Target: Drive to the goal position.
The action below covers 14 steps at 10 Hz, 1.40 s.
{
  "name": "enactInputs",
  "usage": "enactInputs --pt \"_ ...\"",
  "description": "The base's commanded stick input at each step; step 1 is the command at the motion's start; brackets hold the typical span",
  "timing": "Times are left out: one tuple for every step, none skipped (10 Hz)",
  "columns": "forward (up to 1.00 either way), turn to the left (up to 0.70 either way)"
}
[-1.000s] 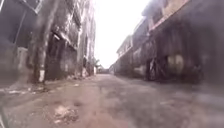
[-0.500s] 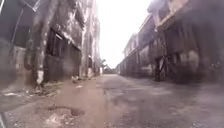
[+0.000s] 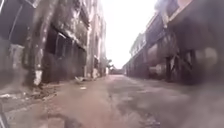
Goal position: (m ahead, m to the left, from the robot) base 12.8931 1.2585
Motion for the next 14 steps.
enactInputs --pt "0.85 0.00" --pt "0.85 0.00" --pt "0.85 0.00" --pt "0.85 0.00" --pt "0.85 0.00" --pt "0.85 0.00" --pt "0.85 0.00" --pt "0.85 0.00" --pt "0.85 0.00" --pt "0.85 0.00" --pt "0.85 0.00" --pt "0.85 0.00" --pt "0.85 0.00" --pt "0.85 -0.06"
